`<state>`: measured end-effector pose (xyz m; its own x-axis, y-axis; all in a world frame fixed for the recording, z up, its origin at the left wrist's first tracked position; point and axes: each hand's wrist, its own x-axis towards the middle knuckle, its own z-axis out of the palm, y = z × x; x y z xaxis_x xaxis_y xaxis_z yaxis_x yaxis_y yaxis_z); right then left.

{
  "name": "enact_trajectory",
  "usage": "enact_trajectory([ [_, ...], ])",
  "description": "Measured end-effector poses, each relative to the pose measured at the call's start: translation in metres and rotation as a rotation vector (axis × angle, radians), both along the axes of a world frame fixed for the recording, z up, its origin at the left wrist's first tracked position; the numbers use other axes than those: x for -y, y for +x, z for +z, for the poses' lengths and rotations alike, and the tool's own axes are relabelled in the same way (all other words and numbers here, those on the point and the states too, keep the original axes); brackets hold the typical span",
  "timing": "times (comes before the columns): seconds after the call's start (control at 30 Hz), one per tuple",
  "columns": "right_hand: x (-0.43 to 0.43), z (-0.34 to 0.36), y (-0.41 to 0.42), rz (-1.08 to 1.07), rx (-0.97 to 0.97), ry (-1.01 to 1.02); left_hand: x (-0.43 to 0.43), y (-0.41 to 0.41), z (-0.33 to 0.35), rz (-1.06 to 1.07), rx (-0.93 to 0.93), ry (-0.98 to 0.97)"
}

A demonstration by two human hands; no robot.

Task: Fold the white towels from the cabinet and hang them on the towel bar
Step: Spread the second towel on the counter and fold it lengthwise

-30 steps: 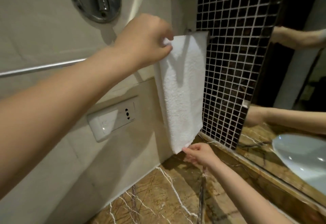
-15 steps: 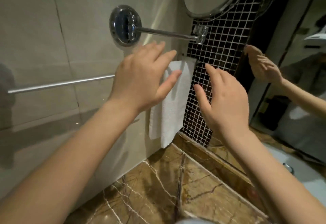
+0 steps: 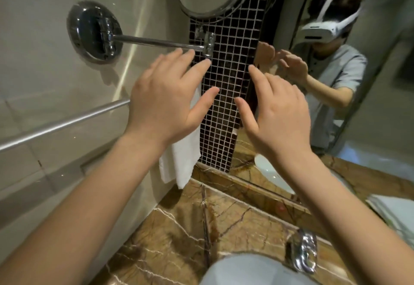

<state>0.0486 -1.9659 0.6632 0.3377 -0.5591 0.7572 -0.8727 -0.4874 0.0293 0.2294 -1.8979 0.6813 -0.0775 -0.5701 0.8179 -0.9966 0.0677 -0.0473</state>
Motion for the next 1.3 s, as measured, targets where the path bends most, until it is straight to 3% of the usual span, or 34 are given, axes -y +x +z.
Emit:
enact_trajectory([
  [0.53, -0.067, 0.021, -0.154, -0.549, -0.055, 0.065, 0.036, -0.123, 0.012, -0.438, -0.018, 0.047],
  [0.97, -0.225, 0.027, -0.271, -1.111, -0.082, 0.063, -0.016, -0.299, 0.007, -1.025, -0.095, 0.046],
  [1.3, -0.273, -0.010, -0.363, -1.177, 0.003, 0.015, -0.051, -0.414, -0.028, -1.212, -0.118, 0.029],
])
